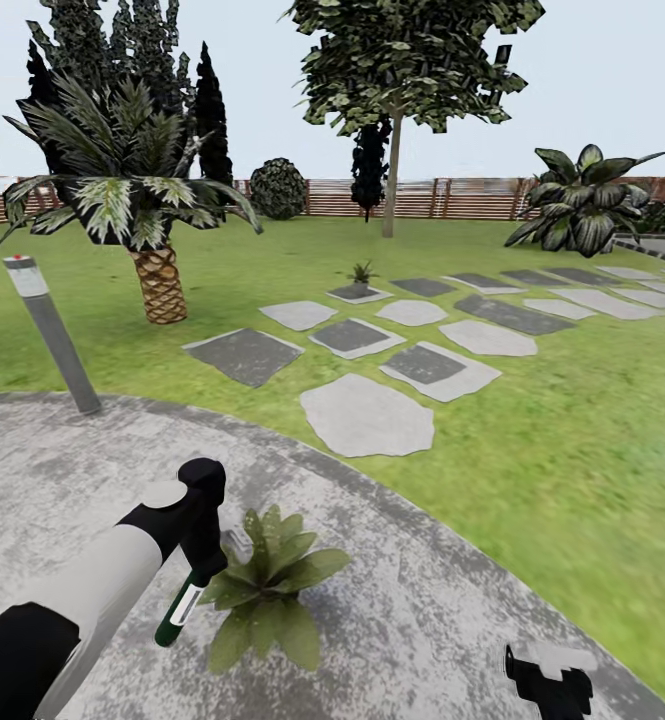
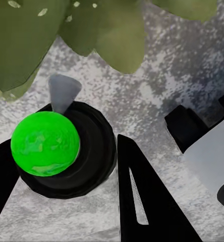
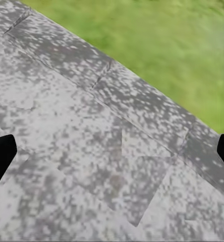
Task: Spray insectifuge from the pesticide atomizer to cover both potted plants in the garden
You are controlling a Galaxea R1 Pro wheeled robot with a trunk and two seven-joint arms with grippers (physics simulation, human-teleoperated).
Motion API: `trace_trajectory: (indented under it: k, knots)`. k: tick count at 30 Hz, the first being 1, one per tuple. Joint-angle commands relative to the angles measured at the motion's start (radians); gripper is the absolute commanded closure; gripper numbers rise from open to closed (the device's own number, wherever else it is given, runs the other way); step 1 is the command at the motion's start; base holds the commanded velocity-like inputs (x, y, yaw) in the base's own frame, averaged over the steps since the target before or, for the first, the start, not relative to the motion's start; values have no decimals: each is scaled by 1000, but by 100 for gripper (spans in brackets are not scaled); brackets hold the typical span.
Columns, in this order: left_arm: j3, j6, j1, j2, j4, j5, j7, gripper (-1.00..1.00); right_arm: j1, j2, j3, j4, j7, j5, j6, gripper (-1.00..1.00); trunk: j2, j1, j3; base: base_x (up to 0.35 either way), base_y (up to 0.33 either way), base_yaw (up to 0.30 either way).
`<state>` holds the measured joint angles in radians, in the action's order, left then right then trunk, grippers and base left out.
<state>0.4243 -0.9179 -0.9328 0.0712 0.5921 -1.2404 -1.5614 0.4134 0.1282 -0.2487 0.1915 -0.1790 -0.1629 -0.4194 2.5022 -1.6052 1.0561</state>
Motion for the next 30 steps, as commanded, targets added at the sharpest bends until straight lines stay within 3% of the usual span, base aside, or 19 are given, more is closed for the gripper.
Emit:
trace_trajectory:
  k: [1,13,19,21,22,30]
  knots:
    - [5,-9,0,1,2,-7,-9,100,1,-1,-5,-1,-4,-10,-2,-100,0,0,1,1,-275,104]
    - [4,-10,3,5,2,-7,-9,100,1,-1,-5,-1,-4,-10,-2,-100,0,0,1,-1,-275,257]
    - [3,-9,6,10,2,-7,-9,100,1,-1,-5,-1,-4,-10,-2,-100,0,0,1,-172,-237,277]
    - [-3,-9,9,19,-2,-7,-9,100,1,-1,-5,-1,-4,-10,-2,-100,0,0,1,-281,-129,277]
    - [-5,-8,13,35,-7,-7,-9,100,1,-1,-5,-1,-4,-10,-2,-100,0,0,1,-202,-25,277]
    - [-6,-8,20,59,-14,-5,-1,100,1,-1,-4,-1,-4,-10,-2,-100,0,0,1,-38,-5,277]
